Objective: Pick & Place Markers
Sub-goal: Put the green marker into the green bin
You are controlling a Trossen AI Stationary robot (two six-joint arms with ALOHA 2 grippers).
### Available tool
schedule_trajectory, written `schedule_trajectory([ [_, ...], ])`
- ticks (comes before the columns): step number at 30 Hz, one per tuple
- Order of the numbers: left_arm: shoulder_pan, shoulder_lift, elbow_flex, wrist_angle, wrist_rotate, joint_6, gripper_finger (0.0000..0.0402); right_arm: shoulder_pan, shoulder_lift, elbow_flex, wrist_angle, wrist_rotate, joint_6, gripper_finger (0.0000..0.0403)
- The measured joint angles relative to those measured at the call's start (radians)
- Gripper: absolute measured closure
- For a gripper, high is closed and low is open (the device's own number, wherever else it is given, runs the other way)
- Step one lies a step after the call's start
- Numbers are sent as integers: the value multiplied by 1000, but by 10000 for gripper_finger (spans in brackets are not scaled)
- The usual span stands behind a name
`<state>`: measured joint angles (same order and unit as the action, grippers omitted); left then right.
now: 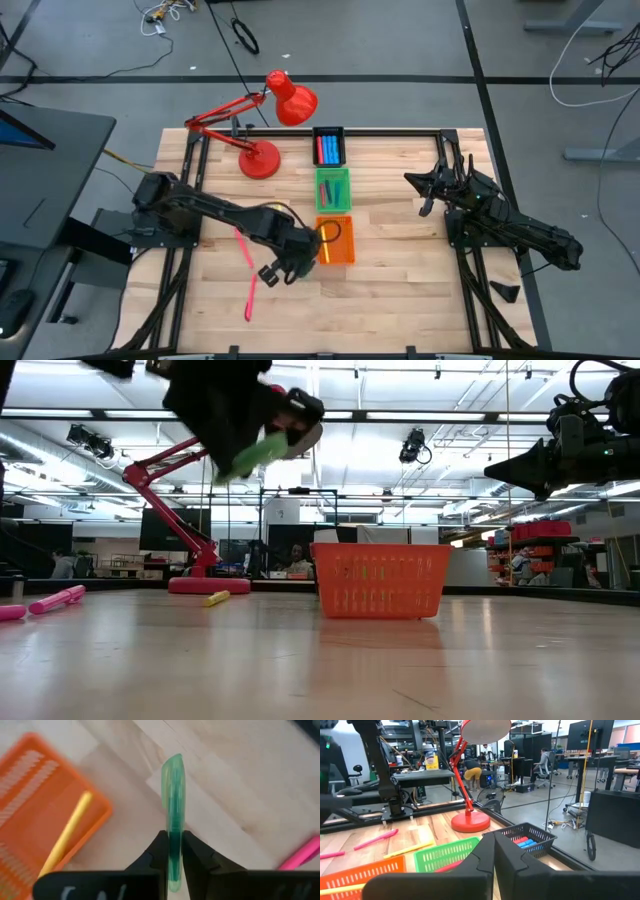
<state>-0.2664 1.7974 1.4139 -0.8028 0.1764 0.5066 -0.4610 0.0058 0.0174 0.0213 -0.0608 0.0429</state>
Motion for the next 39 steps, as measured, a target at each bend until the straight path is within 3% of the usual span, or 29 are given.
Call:
schedule_trajectory([
  [7,23,-74,1,-34,-34,-224,365,0,0,0,0,0,0,392],
  [15,29,-109,2,-94,-42,-614,366,0,0,0,0,0,0,392],
  [32,29,-111,2,-127,-158,-1516,367,0,0,0,0,0,0,392],
  [39,29,-111,2,-126,-182,-1781,367,0,0,0,0,0,0,392],
])
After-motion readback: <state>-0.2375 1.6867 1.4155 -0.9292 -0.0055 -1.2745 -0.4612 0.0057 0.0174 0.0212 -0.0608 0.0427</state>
